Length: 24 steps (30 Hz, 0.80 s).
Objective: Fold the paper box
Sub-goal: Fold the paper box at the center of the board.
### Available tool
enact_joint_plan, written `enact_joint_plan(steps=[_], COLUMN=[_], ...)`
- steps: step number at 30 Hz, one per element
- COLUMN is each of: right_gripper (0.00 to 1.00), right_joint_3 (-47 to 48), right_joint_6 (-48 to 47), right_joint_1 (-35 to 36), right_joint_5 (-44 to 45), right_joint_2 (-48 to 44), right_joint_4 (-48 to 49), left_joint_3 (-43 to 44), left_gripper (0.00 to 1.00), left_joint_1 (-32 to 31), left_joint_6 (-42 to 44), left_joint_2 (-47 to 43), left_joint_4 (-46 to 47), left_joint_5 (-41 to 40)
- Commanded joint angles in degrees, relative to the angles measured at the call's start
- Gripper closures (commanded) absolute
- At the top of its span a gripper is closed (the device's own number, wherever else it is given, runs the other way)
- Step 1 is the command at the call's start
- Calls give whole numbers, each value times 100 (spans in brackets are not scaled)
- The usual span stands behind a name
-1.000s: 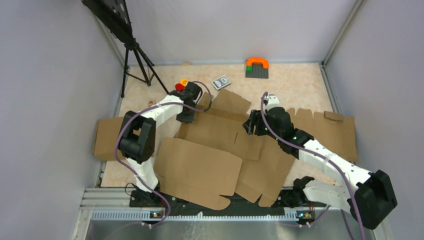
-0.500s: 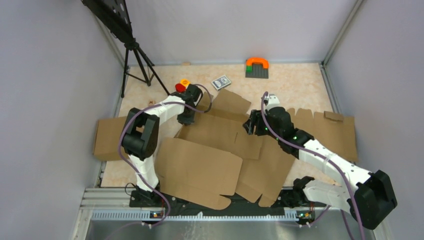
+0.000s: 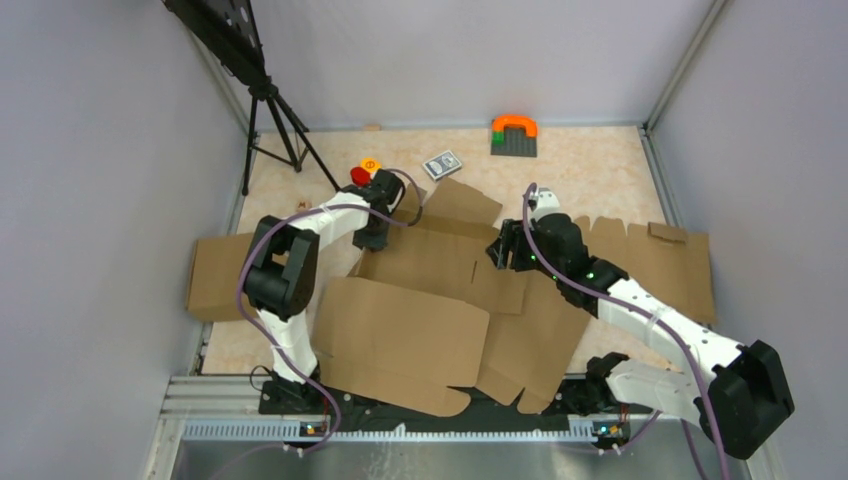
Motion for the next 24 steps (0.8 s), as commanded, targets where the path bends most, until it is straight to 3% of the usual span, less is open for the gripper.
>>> enact_joint_plan(steps=[1, 6, 13, 18, 24], right_gripper=[40, 40, 40, 40, 35], right_joint_3=[259, 270, 270, 356, 483], right_joint_6=[-37, -41, -34, 100, 391], right_joint_1=[-53, -51, -53, -53, -140], right_joint_5=[-61, -96, -134, 105, 791], right_joint_2=[-52, -8, 45, 113, 127], right_joint_4=[87, 106, 126, -133, -1136], left_joint_3=[-39, 168, 272, 299, -89], left_gripper=[64, 64, 48, 50, 53], left_joint_1=[2, 3, 6, 19, 28], left_joint_6=[-105, -105, -96, -79, -178], left_joint_2=[-281, -399, -694, -744, -935], left_joint_4=[104, -63, -177, -281, -208], left_joint_5=[-67, 25, 301, 242, 274])
